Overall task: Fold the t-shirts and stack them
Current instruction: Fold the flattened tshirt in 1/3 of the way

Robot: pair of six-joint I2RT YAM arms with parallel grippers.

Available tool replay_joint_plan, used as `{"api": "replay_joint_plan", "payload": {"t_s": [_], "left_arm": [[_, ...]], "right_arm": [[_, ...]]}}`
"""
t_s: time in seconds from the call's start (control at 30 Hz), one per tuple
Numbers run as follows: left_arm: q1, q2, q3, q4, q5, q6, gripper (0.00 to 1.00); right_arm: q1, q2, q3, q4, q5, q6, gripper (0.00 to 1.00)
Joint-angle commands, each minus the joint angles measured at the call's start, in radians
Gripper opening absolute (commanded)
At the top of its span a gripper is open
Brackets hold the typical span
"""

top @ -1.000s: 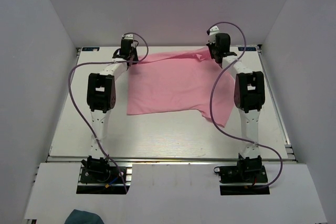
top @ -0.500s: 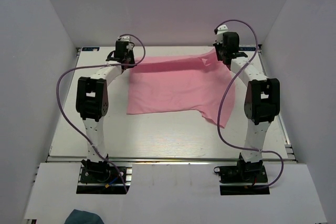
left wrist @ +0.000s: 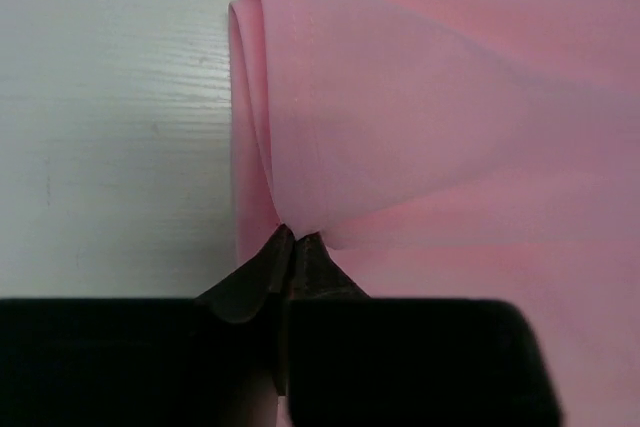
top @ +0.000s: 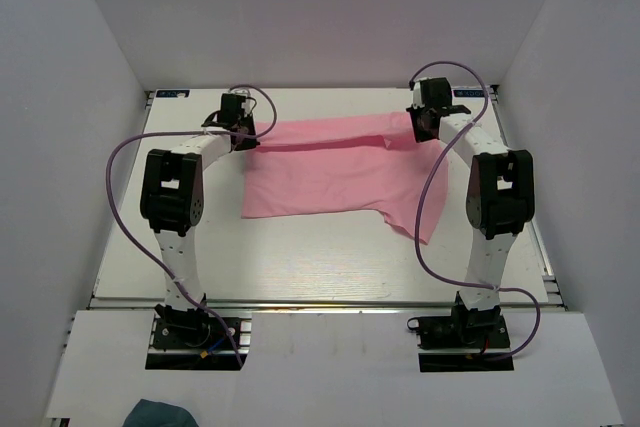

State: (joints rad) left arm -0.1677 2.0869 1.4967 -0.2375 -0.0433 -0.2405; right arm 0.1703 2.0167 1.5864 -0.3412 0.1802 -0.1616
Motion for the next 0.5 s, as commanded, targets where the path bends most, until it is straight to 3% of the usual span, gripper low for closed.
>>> {"api": "replay_joint_plan", "payload": {"t_s": [0.0,0.1,0.17,0.23,0.27,0.3,0.33,0.47], "left_arm": [[-0.003,-0.045,0.019,-0.037,0.006,-0.011,0.18],[-0.003,-0.036,0.056,-0.086,0.006,-0.011,0.46],[-0.003,-0.048,0.066,-0.112,0.006,-0.011,0.72],[-0.003,-0.082,0.066,-0.121,-0.018,-0.011,0.88],[-0.003,-0.097,0.066,-0.132,-0.018,-0.011,1.0],[-0.003,-0.112,0.066,-0.132,-0.03,-0.011,1.0],[-0.003,-0.138,0.066,-0.132,-0.03,-0.011,1.0],[-0.003,-0.148,0.094,-0.102,0.009,-0.002,1.0]], "right_arm": [[-0.003,-0.013,0.006,-0.022,0.002,0.033,0.03],[-0.003,0.014,0.038,-0.071,0.005,0.039,0.21],[-0.003,0.016,0.073,-0.131,0.049,0.056,0.44],[-0.005,-0.013,0.064,-0.177,0.073,0.072,0.49],[-0.006,-0.024,0.058,-0.179,0.1,0.085,0.68],[-0.003,-0.05,0.041,-0.18,0.105,0.088,0.82],[-0.006,-0.08,0.026,-0.183,0.107,0.094,0.9],[-0.005,-0.127,0.026,-0.099,0.062,0.103,0.9]]}}
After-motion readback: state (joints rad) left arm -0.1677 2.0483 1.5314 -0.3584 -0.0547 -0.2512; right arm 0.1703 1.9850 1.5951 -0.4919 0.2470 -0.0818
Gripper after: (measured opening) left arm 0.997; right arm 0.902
